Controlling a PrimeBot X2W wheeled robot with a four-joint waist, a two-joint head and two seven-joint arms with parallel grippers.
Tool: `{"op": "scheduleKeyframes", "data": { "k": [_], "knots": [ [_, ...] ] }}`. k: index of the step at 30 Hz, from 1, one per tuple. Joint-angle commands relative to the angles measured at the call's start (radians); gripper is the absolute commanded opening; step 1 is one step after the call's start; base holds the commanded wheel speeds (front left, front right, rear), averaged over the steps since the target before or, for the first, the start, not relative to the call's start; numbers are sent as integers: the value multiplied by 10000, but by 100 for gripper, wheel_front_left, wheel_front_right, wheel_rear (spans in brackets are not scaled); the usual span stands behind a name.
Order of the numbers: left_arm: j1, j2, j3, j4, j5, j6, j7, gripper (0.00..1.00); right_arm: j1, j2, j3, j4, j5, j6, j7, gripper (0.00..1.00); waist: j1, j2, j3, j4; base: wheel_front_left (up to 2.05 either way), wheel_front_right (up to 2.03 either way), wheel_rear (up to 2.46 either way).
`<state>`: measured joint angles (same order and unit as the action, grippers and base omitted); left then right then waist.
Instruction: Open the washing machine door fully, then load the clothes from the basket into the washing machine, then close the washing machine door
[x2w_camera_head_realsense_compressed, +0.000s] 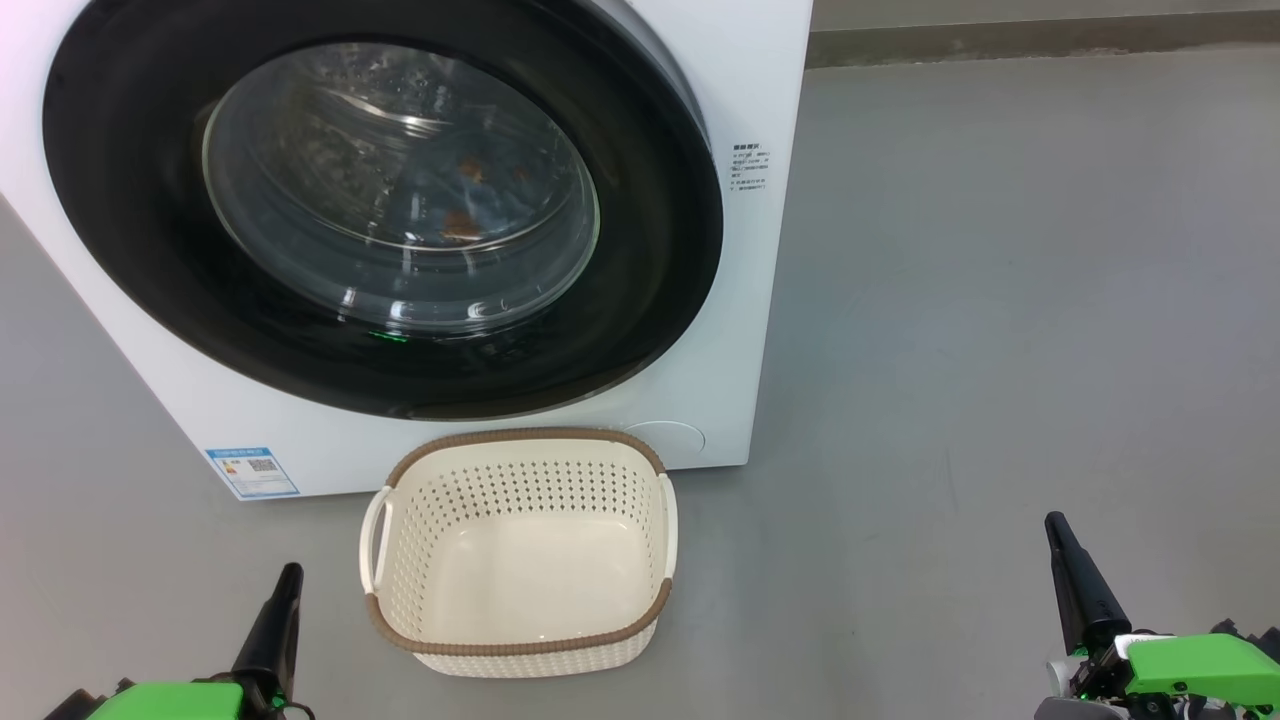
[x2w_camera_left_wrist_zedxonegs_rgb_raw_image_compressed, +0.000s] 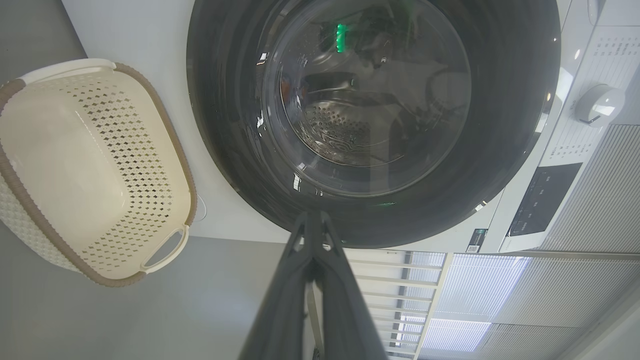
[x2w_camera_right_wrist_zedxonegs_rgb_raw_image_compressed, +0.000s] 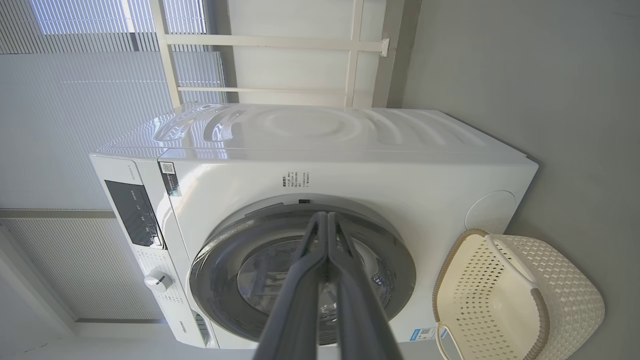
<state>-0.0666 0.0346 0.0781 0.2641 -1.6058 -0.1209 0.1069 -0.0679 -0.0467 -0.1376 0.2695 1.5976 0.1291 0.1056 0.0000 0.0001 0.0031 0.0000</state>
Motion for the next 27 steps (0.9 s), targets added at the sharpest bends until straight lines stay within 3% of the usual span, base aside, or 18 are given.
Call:
{"op": "scheduleKeyframes", "data": {
  "k": [1, 27],
  "knots": [
    [-414, 168, 350, -190, -33, -98, 58, 0, -401, -37, 228, -247, 102, 16, 84, 0, 0, -1, 0, 0, 0, 0, 0],
    [-414, 164, 357, -190, -27, -98, 63, 0, -401, -36, 227, -247, 101, 16, 85, 0, 0, -1, 0, 0, 0, 0, 0]
  ]
}}
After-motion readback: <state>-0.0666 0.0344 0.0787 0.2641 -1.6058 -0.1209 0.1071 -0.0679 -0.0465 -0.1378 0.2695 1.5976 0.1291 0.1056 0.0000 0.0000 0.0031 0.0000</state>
